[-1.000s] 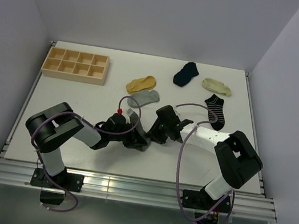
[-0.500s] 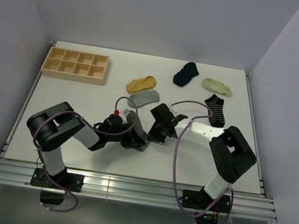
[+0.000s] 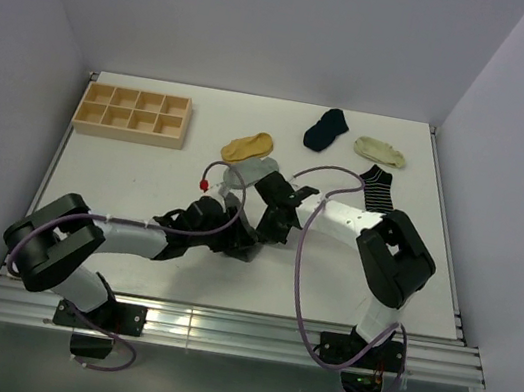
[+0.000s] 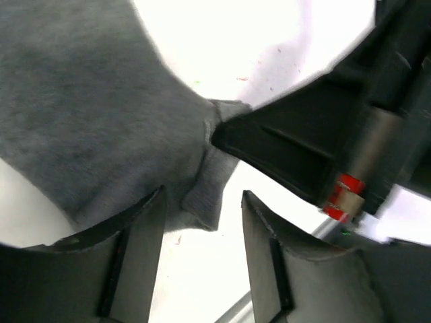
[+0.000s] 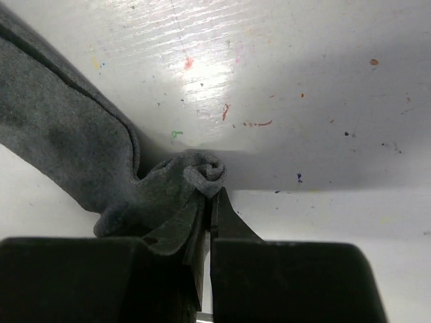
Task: Roll the socks
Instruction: Roll the sock at the center of the board.
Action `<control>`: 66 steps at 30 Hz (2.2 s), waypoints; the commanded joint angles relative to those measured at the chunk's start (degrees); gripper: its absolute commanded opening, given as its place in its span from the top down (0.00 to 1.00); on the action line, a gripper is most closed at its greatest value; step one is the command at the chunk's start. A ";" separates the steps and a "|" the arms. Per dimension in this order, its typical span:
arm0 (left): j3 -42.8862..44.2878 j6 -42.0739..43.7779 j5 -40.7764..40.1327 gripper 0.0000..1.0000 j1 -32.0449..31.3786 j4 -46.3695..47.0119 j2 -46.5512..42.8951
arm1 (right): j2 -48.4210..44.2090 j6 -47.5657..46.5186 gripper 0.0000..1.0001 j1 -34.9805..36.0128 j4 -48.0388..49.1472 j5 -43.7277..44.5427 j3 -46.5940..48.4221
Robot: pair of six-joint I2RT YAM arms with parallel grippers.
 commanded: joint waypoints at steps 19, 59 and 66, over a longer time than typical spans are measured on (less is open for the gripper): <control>15.39 21.83 -33.27 0.50 -20.32 -17.43 5.74 | 2.06 -1.26 1.00 0.42 -3.65 2.24 2.76; 12.06 15.26 -27.76 1.00 -22.00 -16.55 4.96 | -3.11 1.28 0.78 0.24 6.01 -1.98 -4.09; 3.89 7.16 -16.42 1.00 -13.91 -10.49 -0.76 | -10.06 2.86 0.66 -0.81 11.99 0.13 -8.84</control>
